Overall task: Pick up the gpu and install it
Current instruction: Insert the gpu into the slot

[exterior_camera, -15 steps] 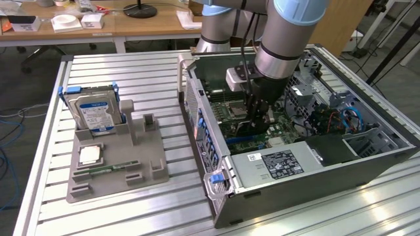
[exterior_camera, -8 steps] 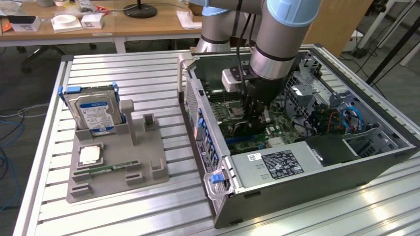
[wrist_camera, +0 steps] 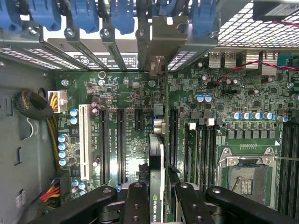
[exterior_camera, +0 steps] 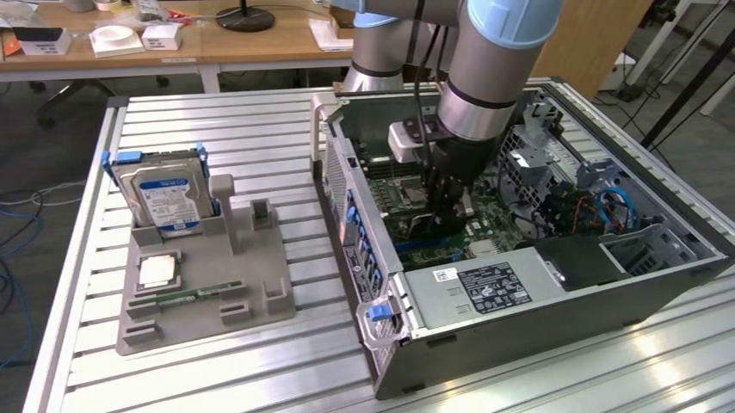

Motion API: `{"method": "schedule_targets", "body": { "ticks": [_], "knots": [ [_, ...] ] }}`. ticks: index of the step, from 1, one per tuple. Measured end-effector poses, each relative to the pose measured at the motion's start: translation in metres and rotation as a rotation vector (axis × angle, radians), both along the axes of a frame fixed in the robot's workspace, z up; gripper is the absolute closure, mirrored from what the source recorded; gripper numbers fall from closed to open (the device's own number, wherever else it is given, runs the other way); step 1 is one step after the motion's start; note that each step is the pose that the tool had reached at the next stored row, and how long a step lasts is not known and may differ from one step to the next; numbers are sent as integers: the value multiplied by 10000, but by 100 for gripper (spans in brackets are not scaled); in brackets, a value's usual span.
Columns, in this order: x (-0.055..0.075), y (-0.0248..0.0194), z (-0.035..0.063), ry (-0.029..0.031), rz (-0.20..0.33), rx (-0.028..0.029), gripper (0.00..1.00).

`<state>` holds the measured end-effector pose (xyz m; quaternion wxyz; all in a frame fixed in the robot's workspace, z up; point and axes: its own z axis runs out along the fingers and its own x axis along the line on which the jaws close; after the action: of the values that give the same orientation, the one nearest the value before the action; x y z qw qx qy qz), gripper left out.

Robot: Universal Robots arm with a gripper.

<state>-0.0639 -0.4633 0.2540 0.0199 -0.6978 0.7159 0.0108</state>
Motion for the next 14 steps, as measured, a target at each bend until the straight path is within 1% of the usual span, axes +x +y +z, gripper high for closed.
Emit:
{"method": "schedule_targets", "body": {
  "ticks": [3,10,14],
  "knots": [
    [0,-14,0,0,-1,-8,74],
    [2,-17,-2,2,1,-22,74],
    [12,-17,-15,-2,0,-17,74]
  ]
}}
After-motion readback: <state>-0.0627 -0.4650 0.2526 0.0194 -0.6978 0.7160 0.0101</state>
